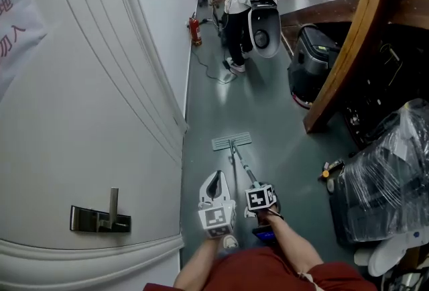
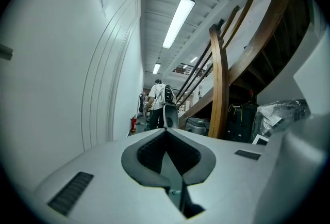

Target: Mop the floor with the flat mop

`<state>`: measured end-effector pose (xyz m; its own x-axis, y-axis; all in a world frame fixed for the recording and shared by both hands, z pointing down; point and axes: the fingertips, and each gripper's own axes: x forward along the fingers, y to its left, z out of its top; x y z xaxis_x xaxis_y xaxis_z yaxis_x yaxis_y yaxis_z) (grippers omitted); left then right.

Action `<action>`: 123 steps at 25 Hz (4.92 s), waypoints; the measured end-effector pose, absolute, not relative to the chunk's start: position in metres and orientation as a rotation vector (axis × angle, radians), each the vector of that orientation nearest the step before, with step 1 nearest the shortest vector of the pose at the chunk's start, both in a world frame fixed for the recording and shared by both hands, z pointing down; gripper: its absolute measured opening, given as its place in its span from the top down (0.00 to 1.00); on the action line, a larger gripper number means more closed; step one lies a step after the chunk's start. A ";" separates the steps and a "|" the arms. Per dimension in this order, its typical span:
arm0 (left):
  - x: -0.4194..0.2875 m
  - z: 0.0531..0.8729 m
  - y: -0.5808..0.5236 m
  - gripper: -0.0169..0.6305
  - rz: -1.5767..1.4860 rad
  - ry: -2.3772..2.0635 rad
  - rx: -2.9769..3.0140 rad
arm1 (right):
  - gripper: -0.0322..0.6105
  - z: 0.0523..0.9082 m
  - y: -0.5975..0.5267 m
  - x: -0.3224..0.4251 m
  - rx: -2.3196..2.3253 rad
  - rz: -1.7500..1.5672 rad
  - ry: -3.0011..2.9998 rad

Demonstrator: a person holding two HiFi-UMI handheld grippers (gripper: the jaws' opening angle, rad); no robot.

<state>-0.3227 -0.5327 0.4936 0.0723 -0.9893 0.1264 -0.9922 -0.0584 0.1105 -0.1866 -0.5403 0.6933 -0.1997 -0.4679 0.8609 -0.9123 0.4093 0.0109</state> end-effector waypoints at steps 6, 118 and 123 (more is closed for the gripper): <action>-0.323 0.488 -0.589 0.95 0.041 -2.062 2.142 | 0.77 0.692 -0.601 -0.188 1.165 0.653 -1.839; -0.228 0.494 -0.284 0.95 0.094 -2.120 2.117 | 0.77 0.712 -0.293 -0.087 1.143 0.676 -1.829; -0.221 0.499 -0.249 0.95 0.066 -2.098 2.125 | 0.77 0.710 -0.257 -0.081 1.145 0.673 -1.824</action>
